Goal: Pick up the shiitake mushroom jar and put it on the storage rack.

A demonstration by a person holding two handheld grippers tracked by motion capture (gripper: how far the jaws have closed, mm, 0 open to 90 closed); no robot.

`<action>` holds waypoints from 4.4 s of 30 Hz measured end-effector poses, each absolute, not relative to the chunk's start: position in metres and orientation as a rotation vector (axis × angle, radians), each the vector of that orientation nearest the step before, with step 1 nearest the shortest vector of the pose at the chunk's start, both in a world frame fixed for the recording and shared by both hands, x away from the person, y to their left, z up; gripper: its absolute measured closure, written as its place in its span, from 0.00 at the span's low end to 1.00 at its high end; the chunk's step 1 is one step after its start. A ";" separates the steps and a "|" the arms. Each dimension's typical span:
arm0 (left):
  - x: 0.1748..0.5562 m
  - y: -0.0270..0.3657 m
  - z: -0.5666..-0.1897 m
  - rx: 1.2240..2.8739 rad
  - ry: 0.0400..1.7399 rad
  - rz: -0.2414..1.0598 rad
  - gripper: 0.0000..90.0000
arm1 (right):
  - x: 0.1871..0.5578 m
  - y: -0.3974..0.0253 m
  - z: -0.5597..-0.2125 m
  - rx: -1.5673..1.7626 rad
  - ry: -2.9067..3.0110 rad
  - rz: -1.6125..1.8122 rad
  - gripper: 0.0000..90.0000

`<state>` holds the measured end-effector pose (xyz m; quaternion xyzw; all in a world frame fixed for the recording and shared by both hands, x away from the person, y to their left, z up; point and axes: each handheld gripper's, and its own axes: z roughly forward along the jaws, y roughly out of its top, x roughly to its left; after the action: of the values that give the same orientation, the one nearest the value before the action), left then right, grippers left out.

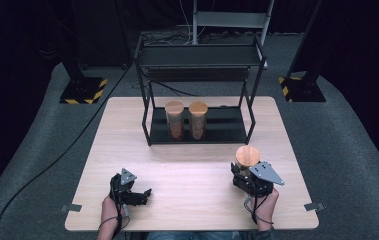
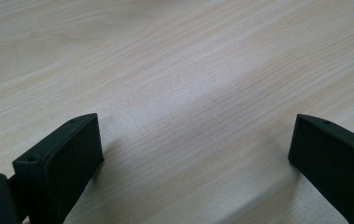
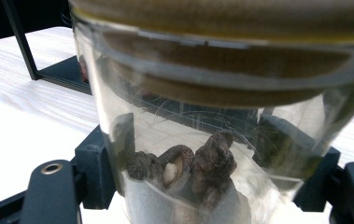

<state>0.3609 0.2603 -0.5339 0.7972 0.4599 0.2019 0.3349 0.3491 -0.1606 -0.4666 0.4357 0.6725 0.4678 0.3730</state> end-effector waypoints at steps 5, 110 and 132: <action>0.361 0.260 -0.534 2.081 1.200 0.527 0.02 | 0.353 -0.160 -0.466 1.117 1.726 1.209 0.28; 0.361 0.260 -0.534 2.078 1.204 0.528 0.02 | 0.445 -0.137 -0.452 1.150 1.767 1.227 0.28; 0.361 0.260 -0.534 2.079 1.204 0.529 0.02 | 0.462 -0.133 -0.450 1.158 1.768 1.212 0.28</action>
<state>0.3609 0.2604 -0.5338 0.7966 0.4612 0.2026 0.3343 0.4622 -0.1326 -0.4498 0.4459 0.6812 0.4667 0.3455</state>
